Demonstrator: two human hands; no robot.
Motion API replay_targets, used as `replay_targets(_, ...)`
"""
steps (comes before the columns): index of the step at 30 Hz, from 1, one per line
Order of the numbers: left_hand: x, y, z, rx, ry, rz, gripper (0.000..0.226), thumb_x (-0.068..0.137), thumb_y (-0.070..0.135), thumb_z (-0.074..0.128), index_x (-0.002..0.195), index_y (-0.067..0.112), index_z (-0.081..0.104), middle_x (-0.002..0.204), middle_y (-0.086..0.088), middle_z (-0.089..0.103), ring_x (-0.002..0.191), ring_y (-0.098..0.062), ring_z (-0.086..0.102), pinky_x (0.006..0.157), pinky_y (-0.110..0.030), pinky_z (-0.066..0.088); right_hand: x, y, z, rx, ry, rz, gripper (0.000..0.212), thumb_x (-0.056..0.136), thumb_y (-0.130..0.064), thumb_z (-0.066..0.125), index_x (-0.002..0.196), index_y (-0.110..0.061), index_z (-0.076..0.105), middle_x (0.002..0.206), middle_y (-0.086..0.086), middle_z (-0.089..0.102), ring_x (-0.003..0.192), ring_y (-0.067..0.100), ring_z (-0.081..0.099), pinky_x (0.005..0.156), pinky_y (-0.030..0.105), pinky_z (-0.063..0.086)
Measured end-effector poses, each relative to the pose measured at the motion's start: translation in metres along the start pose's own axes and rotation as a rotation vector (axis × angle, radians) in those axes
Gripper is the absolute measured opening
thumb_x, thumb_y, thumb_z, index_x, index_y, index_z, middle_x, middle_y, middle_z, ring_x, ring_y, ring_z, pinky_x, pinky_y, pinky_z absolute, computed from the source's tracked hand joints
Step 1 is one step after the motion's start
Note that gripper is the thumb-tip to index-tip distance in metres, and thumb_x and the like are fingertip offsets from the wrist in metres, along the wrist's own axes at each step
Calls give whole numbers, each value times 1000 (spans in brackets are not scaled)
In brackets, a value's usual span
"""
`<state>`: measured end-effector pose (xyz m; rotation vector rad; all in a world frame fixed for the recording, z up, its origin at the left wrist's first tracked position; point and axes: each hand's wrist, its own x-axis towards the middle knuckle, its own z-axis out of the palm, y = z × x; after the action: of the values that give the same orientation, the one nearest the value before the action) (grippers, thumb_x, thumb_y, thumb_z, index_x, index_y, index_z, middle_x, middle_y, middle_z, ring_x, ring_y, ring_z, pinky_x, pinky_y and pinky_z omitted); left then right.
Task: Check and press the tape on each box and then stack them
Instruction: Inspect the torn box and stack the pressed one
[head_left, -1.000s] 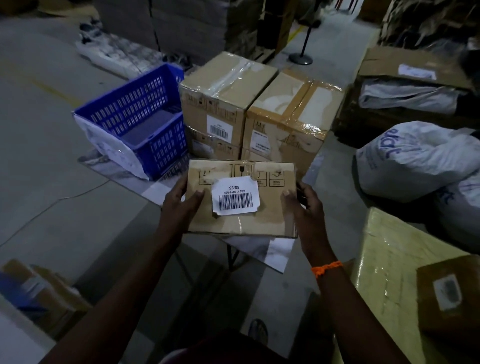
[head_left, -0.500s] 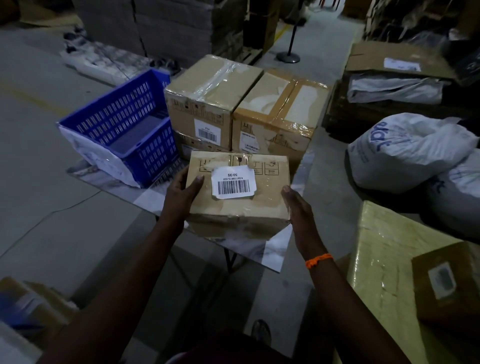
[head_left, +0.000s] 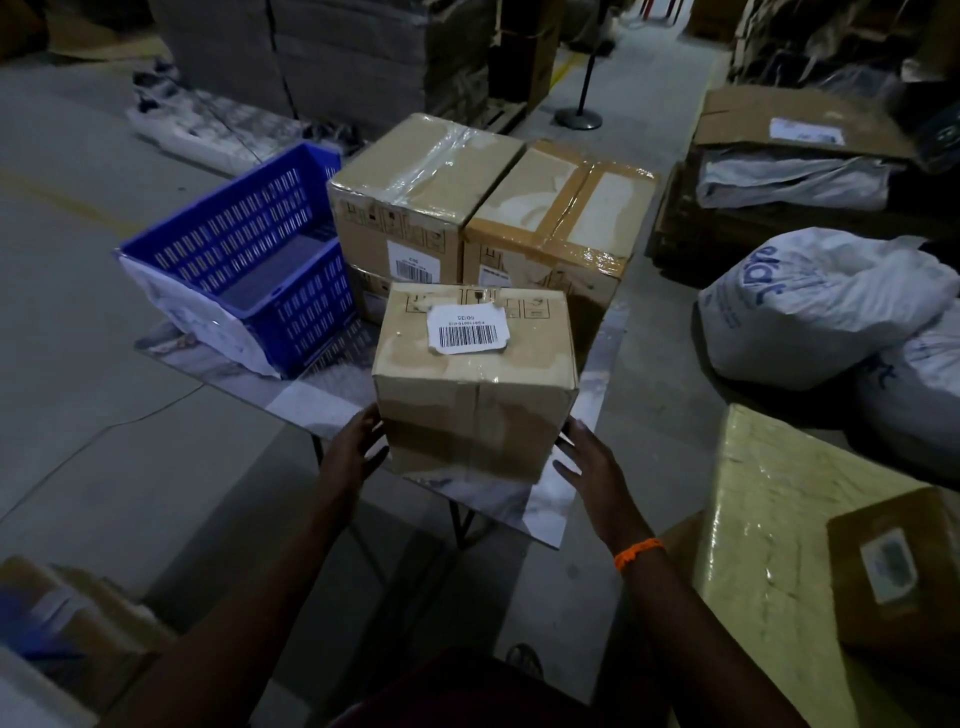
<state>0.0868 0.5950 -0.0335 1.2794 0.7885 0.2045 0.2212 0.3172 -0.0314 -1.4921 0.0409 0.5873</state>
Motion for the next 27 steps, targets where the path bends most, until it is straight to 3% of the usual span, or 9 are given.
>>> replay_targets(3, -5, -2, -2, 200, -67, 60, 42, 106, 13, 45, 143, 31, 51, 141, 2, 56, 132, -20, 52, 105, -38, 46, -2, 2, 3, -41, 3, -19, 28, 108, -5, 42, 120, -23, 61, 122, -1, 67, 127, 24, 56, 103, 37, 47)
replay_targets(6, -16, -1, 0, 281, -87, 117, 47, 104, 11, 50, 147, 30, 48, 144, 2, 55, 131, -16, 53, 107, -38, 45, 0, -1, 8, -230, -20, -98, 42, 103, -6, 49, 103, -40, 74, 104, -17, 75, 113, 23, 67, 101, 45, 51)
replay_targets(8, -23, -2, -1, 287, -97, 135, 48, 103, 19, 54, 147, 35, 46, 143, 6, 55, 127, -11, 55, 107, -41, 46, 1, -2, 6, -216, -20, -111, 39, 104, -6, 49, 104, -36, 74, 110, -6, 75, 117, 34, 64, 99, 45, 54)
replay_targets(11, -36, -3, 1, 337, -74, 216, 52, 101, 36, 58, 149, 44, 41, 145, 9, 52, 121, -7, 55, 98, -31, 47, 1, -1, -3, -69, -30, -52, 24, 109, -7, 41, 117, -11, 64, 136, 21, 61, 121, 33, 63, 89, 26, 58)
replay_targets(15, -44, 28, -2, 394, 61, 444, 53, 93, 45, 60, 141, 54, 41, 131, 5, 59, 110, -5, 62, 90, -30, 52, -6, 4, 12, 116, -21, 141, 42, 109, -44, 37, 133, -18, 60, 123, 9, 70, 116, 30, 65, 92, 35, 55)
replay_targets(18, -40, 51, -1, 598, 95, 665, 53, 94, 44, 60, 145, 36, 50, 125, 3, 59, 101, 4, 57, 84, -17, 46, -9, 17, 28, 96, -19, 292, 90, 77, -89, 39, 133, -21, 60, 122, 10, 72, 116, 29, 67, 95, 43, 53)
replay_targets(20, -34, 54, 4, 679, 54, 772, 52, 97, 27, 66, 147, 27, 51, 135, -4, 60, 116, -7, 57, 91, -24, 50, -10, 27, 29, 118, 19, 293, 96, 68, -97, 44, 125, -23, 66, 118, 8, 74, 112, 27, 69, 95, 45, 55)
replay_targets(23, -22, 39, 13, 808, -113, 829, 59, 96, 40, 64, 150, 32, 44, 155, 0, 46, 138, -7, 45, 110, -42, 44, -6, 36, 17, -43, 271, 129, 58, 86, -70, 67, 109, -17, 66, 114, 9, 68, 111, 29, 65, 92, 43, 51)
replay_targets(27, -19, 18, 49, 1080, -173, 817, 63, 96, 60, 41, 153, 31, 39, 153, -9, 49, 141, -30, 44, 109, -57, 39, 0, 5, -22, -524, 447, -334, 91, 89, -40, 80, 160, -16, 29, 163, 9, 33, 146, 17, 34, 117, 35, 34)
